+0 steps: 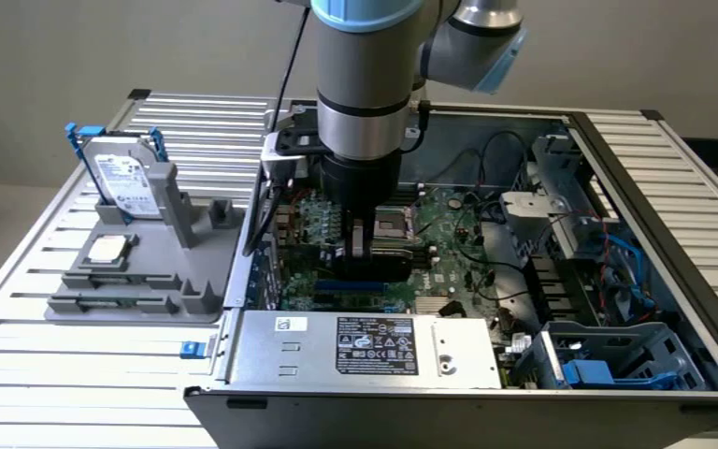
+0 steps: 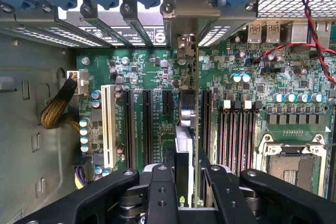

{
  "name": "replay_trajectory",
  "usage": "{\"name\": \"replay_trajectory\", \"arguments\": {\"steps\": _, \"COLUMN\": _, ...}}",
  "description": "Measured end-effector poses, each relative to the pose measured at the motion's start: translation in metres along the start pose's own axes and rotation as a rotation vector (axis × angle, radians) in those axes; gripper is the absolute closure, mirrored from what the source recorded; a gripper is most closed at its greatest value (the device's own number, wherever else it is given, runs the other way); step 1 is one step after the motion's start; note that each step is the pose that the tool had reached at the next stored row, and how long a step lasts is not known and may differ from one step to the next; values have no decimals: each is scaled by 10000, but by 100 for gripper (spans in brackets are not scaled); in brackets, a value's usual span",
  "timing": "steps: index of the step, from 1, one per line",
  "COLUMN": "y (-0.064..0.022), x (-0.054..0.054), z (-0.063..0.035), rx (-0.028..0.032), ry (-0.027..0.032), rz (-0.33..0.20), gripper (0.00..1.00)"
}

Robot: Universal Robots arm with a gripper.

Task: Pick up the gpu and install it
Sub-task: 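Insert the gpu into the slot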

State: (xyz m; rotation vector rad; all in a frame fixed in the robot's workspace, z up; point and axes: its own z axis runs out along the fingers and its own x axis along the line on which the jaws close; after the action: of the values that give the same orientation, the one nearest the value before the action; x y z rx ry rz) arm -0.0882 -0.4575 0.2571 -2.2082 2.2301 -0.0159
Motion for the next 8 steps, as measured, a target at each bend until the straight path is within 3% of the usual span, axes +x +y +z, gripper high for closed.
{"name": "replay_trajectory", "arguments": {"steps": 8, "y": 0, "x": 3, "z": 3, "rx": -109, "ry": -54, "rz": 6, "gripper": 73}}
